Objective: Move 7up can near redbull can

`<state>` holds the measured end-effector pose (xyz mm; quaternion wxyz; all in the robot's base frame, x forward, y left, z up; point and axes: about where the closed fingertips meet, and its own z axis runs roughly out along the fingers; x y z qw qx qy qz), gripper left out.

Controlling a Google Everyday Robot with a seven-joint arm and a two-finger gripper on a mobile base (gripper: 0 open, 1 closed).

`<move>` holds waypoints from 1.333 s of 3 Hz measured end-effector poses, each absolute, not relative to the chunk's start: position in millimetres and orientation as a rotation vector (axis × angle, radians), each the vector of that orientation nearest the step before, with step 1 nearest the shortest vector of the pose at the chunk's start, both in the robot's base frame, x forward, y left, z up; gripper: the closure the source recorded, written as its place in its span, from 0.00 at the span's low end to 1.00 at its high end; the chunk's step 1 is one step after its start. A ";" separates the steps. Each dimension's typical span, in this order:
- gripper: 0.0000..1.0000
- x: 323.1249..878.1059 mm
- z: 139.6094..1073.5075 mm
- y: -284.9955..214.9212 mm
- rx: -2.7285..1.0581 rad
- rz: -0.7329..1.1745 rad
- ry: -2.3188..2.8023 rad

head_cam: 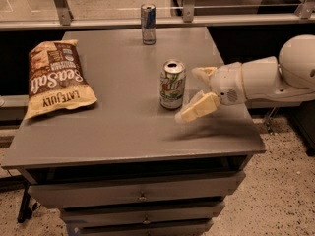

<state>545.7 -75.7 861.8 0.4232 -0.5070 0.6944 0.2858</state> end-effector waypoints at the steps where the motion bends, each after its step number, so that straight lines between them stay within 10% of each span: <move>1: 0.00 560.4 858.1 -47.4 -1.192 0.818 1.645; 4: 0.62 582.0 868.4 -38.9 -1.129 0.866 1.548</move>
Offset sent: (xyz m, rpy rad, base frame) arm 0.0328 0.0518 -0.0025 0.2974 -0.0226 0.0207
